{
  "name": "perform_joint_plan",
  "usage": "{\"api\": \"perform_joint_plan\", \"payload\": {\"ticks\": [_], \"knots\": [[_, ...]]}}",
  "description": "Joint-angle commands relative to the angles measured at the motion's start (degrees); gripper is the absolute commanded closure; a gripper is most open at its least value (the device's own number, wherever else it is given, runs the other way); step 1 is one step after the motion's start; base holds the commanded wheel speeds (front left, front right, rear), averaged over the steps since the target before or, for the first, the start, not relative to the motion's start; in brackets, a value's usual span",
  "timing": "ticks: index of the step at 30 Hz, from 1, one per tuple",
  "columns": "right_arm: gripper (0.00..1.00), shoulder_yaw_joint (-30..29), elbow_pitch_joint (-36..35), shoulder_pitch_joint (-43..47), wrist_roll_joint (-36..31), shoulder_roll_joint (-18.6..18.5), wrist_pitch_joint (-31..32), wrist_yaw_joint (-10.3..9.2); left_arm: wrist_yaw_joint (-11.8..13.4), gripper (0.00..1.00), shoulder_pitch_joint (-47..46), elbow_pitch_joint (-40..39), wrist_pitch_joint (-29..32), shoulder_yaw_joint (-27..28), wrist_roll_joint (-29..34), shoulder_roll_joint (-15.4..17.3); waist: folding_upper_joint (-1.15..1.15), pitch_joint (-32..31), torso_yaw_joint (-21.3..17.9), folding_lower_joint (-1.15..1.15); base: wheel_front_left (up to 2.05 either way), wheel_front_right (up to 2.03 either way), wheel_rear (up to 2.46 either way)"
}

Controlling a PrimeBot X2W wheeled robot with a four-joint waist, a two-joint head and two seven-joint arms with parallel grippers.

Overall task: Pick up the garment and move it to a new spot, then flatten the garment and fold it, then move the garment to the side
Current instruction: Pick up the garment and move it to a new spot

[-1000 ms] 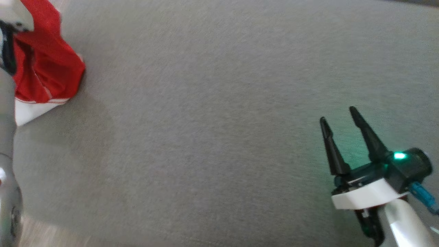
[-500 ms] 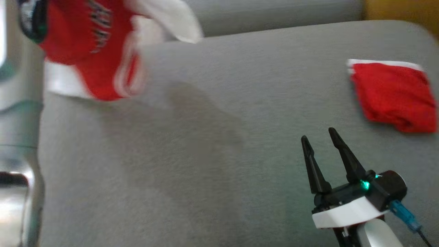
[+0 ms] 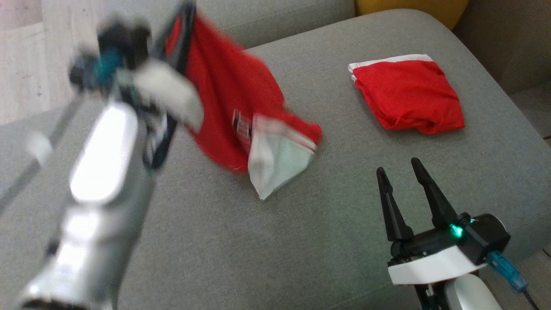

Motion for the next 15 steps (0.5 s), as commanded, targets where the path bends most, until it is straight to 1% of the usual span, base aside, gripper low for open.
{"api": "perform_joint_plan", "payload": {"ticks": [1, 5, 7, 10, 11, 12, 15], "knots": [[0.0, 1.17, -1.91, -0.59, 0.5, 0.67, -0.53, -0.04, 1.14, 1.0, 3.17, -1.25, -1.26, 1.85, -0.65, 2.78, 0.0, 0.71, -0.59, 0.0, 0.0, 0.0, 0.0], [0.0, 0.67, -1.69, 0.12, 0.47, 0.93, -0.53, -0.04, 3.48, 1.0, 15.25, -0.09, -6.75, 1.92, -0.8, 3.29, 0.0, 1.06, -0.29, 0.0, 0.0, 0.0, 0.0], [0.0, 0.01, -1.62, 0.66, 0.39, 1.0, -0.53, -0.04, 4.29, 1.0, 20.51, 0.55, -10.06, 1.73, -0.97, 2.78, 0.0, 0.98, 0.54, 0.0, 0.0, 0.0, 0.0], [0.0, -1.14, -1.3, 1.66, 0.34, 1.07, -0.53, -0.04, 5.76, 1.0, 26.62, 1.18, -14.46, 1.5, -1.34, 1.1, 0.0, 0.41, 2.48, 0.0, 0.0, 0.0, 0.0], [0.0, -1.44, -1.07, 2.05, 0.33, 1.09, -0.53, -0.04, 6.25, 0.68, 28.15, 1.31, -15.42, 1.36, -1.37, 0.46, 0.0, -0.09, 3.29, 0.0, 0.0, 0.0, 0.0], [0.0, -1.66, -0.85, 2.42, 0.39, 1.1, -0.53, -0.04, 7.0, 0.0, 29.49, 1.27, -16.25, 1.51, -1.44, -0.12, 0.0, -0.52, 3.97, 0.0, 0.0, 0.0, 0.0], [0.0, -2.23, -0.03, 3.49, 0.51, 1.13, -0.53, -0.04, 9.46, 0.0, 32.91, -0.06, -18.03, 2.27, -1.17, -1.6, 0.0, -2.08, 6.4, 0.0, 0.0, 0.0, 0.0]]}}
